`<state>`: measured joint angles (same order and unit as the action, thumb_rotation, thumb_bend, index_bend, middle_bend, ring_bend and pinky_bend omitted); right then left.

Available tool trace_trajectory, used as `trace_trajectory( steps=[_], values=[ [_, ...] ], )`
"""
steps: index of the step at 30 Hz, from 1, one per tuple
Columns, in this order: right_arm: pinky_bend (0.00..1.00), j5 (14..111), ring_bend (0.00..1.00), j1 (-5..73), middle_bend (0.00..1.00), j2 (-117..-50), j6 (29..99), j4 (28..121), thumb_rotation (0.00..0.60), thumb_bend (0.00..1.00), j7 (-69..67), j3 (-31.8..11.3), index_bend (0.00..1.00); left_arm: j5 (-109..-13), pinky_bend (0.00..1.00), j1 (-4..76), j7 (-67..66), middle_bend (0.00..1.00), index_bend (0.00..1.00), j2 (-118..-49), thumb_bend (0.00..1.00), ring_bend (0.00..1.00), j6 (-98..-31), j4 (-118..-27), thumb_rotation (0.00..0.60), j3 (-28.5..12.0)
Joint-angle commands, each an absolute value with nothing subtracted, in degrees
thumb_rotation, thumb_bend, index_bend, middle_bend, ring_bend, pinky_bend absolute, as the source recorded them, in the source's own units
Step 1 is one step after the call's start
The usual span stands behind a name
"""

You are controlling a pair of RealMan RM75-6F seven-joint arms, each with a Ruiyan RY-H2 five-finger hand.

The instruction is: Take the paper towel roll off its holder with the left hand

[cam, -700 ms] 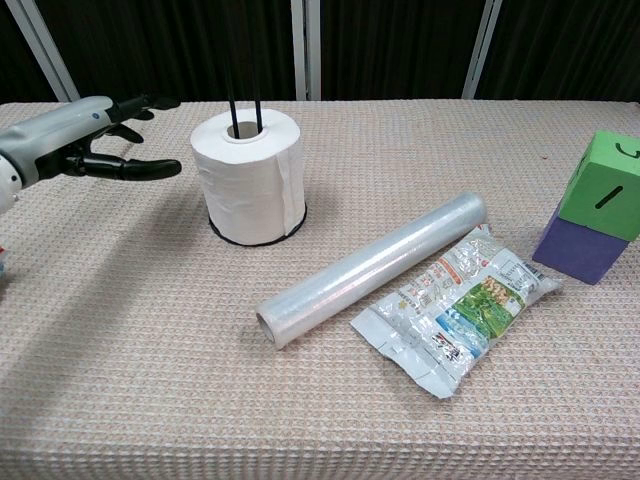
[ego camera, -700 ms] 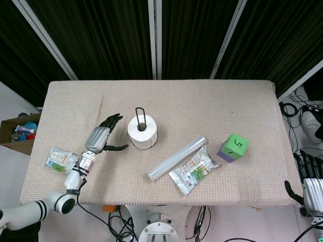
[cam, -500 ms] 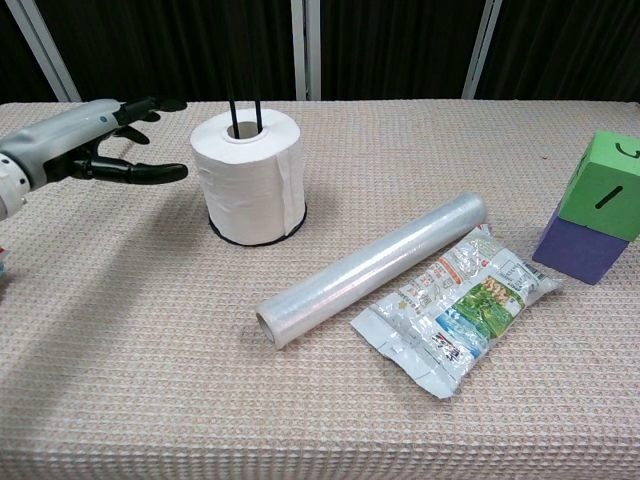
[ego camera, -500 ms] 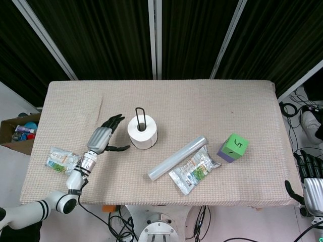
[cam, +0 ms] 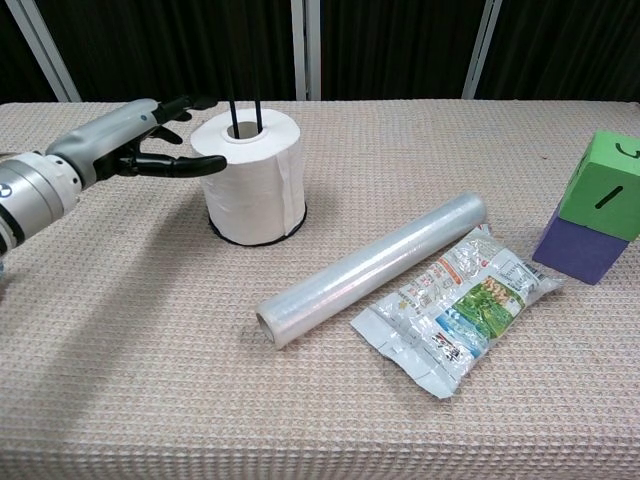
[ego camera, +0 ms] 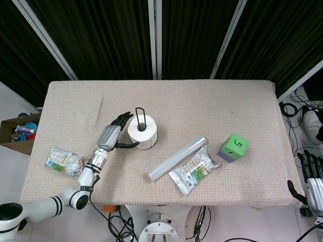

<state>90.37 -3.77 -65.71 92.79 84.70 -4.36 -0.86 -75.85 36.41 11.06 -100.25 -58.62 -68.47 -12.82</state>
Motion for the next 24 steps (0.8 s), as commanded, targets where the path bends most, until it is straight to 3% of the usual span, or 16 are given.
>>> trace_trajectory(
  steps=[1, 16, 20, 24],
  values=[
    [0.00, 89.9, 0.00, -3.7, 0.00, -65.7, 92.4, 84.2, 0.600, 0.30, -4.9, -1.0, 0.00, -76.1, 0.15, 37.3, 11.7, 0.00, 0.00, -101.5, 0.06, 0.00, -58.2, -66.9, 0.242, -12.9],
    [0.00, 88.4, 0.00, -3.4, 0.00, -65.0, 91.4, 83.2, 0.600, 0.30, -6.8, -1.8, 0.00, -76.6, 0.15, 40.5, 16.4, 0.00, 0.00, -109.1, 0.06, 0.00, -59.1, -57.7, 0.262, -14.4],
    [0.00, 88.2, 0.00, -3.4, 0.00, -64.8, 91.3, 83.4, 0.600, 0.30, -6.8, -1.8, 0.00, -76.4, 0.15, 41.0, 18.9, 0.00, 0.00, -110.4, 0.06, 0.00, -58.5, -55.6, 0.387, -14.5],
    [0.00, 88.1, 0.00, -3.3, 0.00, -64.7, 91.0, 83.5, 0.600, 0.30, -6.6, -1.9, 0.00, -76.6, 0.15, 41.3, 21.1, 0.01, 0.00, -110.6, 0.06, 0.00, -58.3, -54.8, 0.582, -14.5]
  ],
)
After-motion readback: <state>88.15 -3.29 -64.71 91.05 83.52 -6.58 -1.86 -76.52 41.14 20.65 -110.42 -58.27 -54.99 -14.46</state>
